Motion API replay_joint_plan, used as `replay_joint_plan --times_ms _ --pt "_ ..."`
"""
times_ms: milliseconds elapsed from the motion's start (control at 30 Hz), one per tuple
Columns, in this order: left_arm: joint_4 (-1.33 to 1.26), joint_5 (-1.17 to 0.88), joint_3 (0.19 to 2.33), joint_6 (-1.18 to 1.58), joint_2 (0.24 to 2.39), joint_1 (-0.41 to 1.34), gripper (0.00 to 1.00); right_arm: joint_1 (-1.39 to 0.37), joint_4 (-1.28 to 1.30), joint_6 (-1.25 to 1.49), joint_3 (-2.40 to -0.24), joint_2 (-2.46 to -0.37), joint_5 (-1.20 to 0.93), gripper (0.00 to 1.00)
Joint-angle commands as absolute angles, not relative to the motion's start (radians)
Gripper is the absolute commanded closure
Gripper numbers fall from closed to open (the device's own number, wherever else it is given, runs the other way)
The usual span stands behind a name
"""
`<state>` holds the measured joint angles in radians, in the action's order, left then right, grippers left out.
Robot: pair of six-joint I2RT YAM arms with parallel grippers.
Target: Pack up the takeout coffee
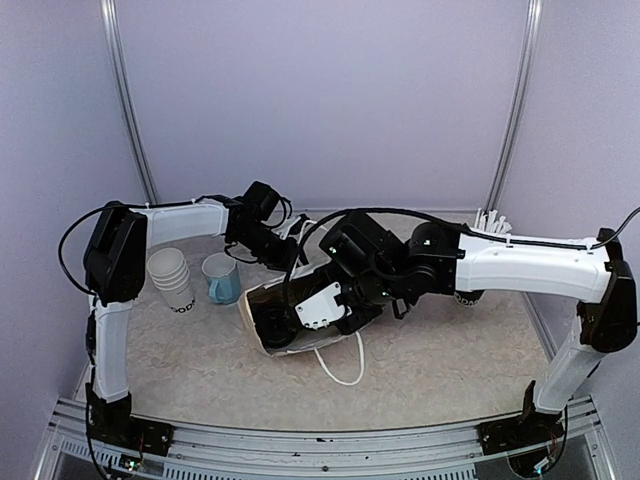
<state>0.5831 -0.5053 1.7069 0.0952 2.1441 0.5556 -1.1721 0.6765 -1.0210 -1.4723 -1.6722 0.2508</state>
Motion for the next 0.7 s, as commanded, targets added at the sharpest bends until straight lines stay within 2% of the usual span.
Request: replay_joint_plan --times_ms 0,433,667 --pt "0.615 -0.557 1.717 0.064 2.158 0.552 0.59 -1.144 0.621 -1.028 -1.464 -1.688 0.244 0.64" --pt "0.622 -0.675 1.73 0.057 2.193 0.556 0.69 -1.129 0.64 -1.009 -1.455 -1.679 0.236 0.65" --pt "0.593 -0.67 1.658 0.06 2.142 0.607 0.69 -1.156 0.651 -0.985 -1.395 -1.631 0.26 0.65"
